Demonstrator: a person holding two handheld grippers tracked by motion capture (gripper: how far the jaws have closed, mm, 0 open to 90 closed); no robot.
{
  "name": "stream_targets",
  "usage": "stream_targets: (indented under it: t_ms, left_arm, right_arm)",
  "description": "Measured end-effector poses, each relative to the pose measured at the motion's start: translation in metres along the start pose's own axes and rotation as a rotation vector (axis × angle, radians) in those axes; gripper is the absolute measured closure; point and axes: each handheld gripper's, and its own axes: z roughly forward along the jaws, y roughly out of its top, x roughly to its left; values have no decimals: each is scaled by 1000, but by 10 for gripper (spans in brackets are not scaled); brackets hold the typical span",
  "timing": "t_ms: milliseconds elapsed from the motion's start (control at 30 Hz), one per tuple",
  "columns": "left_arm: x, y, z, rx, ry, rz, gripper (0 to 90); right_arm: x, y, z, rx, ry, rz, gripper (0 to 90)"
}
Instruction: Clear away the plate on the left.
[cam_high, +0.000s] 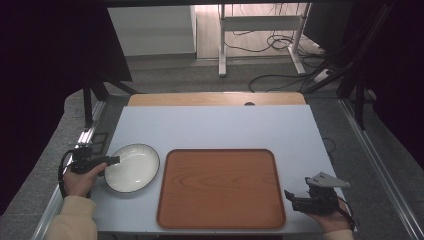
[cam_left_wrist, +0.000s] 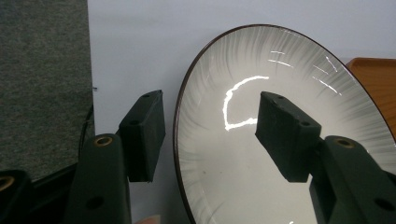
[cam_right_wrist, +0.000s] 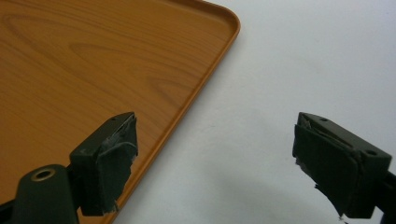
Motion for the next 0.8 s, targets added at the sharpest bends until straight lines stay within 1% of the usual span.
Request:
stream_targets:
  t_ms: [233, 267, 400, 633, 800]
  left_arm:
    - [1, -1, 5, 20, -11, 2, 450]
    - [1, -1, 6, 24, -8, 5, 468]
    - [0, 0, 7, 31, -10, 10, 494]
    - [3, -2, 9, 34, -26, -9, 525]
    - [4, -3, 12, 51, -27, -12, 538]
  right_arm:
    - [0, 0, 0, 0, -3, 0, 145]
    - [0, 0, 0, 2, -1, 0, 145]
    - [-1, 0, 0, 5, -1, 0, 145]
    - [-1, 0, 1, 10, -2, -1, 146]
    - [0, 0, 1, 16, -5, -5, 147]
